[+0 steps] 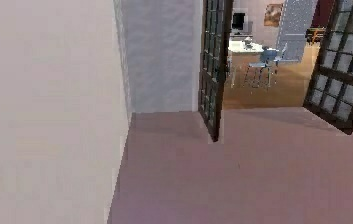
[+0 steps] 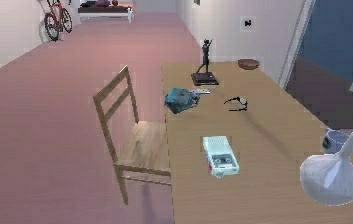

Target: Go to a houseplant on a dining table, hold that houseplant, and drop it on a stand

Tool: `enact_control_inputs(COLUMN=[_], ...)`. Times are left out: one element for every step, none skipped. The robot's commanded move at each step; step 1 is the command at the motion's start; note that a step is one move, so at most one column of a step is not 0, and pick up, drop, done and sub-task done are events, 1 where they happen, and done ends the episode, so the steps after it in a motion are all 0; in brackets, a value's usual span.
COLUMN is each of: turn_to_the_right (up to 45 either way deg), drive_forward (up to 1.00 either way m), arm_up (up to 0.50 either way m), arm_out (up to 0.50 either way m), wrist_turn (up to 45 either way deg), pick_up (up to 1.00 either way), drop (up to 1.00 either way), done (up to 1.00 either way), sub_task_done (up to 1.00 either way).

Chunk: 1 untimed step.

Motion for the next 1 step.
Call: enact_control_inputs(turn_to_the_right=[18.0], drive_forward=[0.00], arm_up=[0.00], arm_out=[0.00], wrist_turn=[0.0], pick_up=[0.00], drop=[0.00], done=[0.00], sub_task_done=[0.00])
